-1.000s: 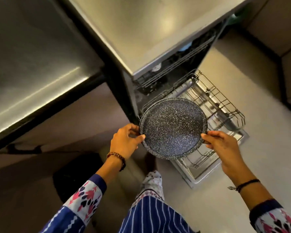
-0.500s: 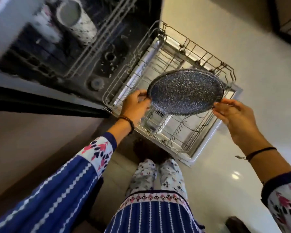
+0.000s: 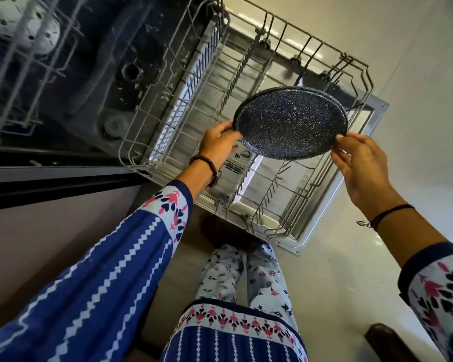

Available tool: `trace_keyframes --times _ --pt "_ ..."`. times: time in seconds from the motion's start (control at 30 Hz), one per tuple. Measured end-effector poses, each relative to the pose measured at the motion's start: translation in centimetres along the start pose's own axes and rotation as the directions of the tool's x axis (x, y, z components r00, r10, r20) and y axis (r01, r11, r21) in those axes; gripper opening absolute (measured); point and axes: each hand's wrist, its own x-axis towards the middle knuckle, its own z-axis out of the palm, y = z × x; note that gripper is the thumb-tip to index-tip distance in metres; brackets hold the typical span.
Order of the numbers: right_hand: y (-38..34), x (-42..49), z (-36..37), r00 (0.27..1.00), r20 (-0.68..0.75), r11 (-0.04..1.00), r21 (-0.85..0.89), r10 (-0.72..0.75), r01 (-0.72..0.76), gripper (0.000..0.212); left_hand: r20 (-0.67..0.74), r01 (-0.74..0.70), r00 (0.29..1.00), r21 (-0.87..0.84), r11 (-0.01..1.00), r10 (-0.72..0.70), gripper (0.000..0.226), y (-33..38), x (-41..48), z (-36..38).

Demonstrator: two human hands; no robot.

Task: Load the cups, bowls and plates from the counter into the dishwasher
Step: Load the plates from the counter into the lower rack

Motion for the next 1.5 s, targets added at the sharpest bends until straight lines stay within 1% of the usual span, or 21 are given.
trace_keyframes --times 0.1,0.2,0.37,0.5,0.67,0.77,0.83,0.9,1.0,1.07,1.13,1.23,1.33,1.4,1.5 --pt "0.9 0.8 -0.1 0.999 0.000 0.999 -0.016 0.033 -0.033 0.015 0.006 0.048 0.999 0.014 0.999 -0.048 0.035 -0.9 1.2 0.5" --pt "1.6 1.2 -0.2 0.999 0.001 0.999 -0.044 0.032 -0.032 0.016 0.012 0.061 0.998 0.013 0.998 -0.061 0.038 -1.7 2.0 0.5" --pt "1.0 1.2 0.0 0.999 -0.022 1.000 -0.006 0.023 -0.024 0.017 0.029 0.009 1.000 -0.015 1.000 -0.008 0.045 -0.9 2.4 0.9" --pt "0.2 1.5 -0.3 0.998 -0.057 0.999 0.041 0.014 -0.012 0.014 0.020 -0.027 0.999 -0.018 0.999 0.028 0.044 0.2 2.9 1.6" --pt "0.2 2.2 0.1 0.998 -0.030 0.997 -0.050 0.051 -0.052 0.012 0.015 0.067 0.998 -0.029 0.997 -0.067 0.043 -0.9 3.8 2.0" --pt "0.9 2.3 0.6 0.998 -0.024 0.984 -0.169 0.055 -0.058 0.023 0.002 0.096 0.995 -0.031 0.995 -0.096 0.032 -1.5 4.1 1.6" --pt "1.7 2.3 0.8 0.998 -0.033 0.944 -0.326 0.046 -0.055 0.030 -0.005 0.103 0.995 0.019 0.995 -0.103 0.029 -1.8 4.7 1.3" --pt "2.5 2.1 0.9 0.997 -0.050 0.890 -0.450 0.053 -0.070 0.033 -0.020 0.117 0.993 0.108 0.987 -0.116 0.032 -2.0 5.2 1.0" --pt "3.1 1.8 1.6 0.996 -0.054 0.826 -0.557 0.075 -0.093 0.025 -0.023 0.142 0.990 0.228 0.963 -0.140 0.028 -2.4 5.4 0.7" --pt "3.1 1.7 2.0 0.994 -0.040 0.766 -0.634 0.101 -0.103 0.018 0.001 0.151 0.988 0.264 0.953 -0.156 0.026 -2.8 5.1 0.5" --pt "3.2 1.5 2.2 0.996 -0.031 0.710 -0.700 0.082 -0.081 0.016 0.025 0.155 0.985 0.281 0.947 -0.169 0.033 -3.3 4.7 0.4" --pt "3.2 0.9 2.4 0.999 0.007 0.627 -0.778 -0.033 0.026 0.021 0.041 0.132 0.988 0.278 0.951 -0.149 0.049 -3.6 4.1 0.3" --pt "2.7 -0.3 3.1 0.984 0.087 0.566 -0.808 -0.156 0.161 0.039 0.060 0.138 0.986 0.223 0.965 -0.155 0.063 -3.5 2.9 0.3" --pt "2.1 -0.9 3.6 0.970 0.126 0.530 -0.819 -0.210 0.221 0.044 0.076 0.139 0.985 0.200 0.970 -0.157 0.064 -3.0 1.9 0.4" --pt "1.0 -2.3 4.3 0.935 0.195 0.458 -0.830 -0.297 0.319 0.045 0.081 0.122 0.987 0.154 0.980 -0.136 0.057 -1.8 -0.6 0.2"
